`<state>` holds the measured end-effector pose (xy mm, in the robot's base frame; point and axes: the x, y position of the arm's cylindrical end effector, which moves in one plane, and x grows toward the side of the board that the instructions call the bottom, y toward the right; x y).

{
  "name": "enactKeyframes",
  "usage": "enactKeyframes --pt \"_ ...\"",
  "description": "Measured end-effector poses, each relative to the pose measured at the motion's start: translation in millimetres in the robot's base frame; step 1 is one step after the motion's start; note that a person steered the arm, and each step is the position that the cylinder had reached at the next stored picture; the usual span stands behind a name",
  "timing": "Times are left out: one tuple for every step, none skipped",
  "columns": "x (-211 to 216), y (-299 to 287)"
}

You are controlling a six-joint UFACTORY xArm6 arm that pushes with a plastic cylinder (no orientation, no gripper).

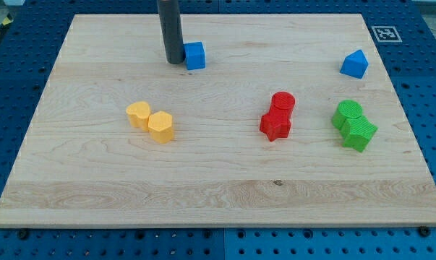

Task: Slide the blue cube to the top left of the blue triangle

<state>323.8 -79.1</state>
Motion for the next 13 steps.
enactKeyframes --pt "0.0 8.4" --pt "0.0 23.0" --pt "0.0 38.6" --pt "0.0 54.5" --pt "0.0 72.1" --pt "0.0 91.7" --pt "0.0 111.0" --pt "0.0 131.6" --pt "0.0 149.3" --pt "0.0 165.2" --pt "0.0 179.4" --pt "0.0 191.3" --pt "0.0 204.7"
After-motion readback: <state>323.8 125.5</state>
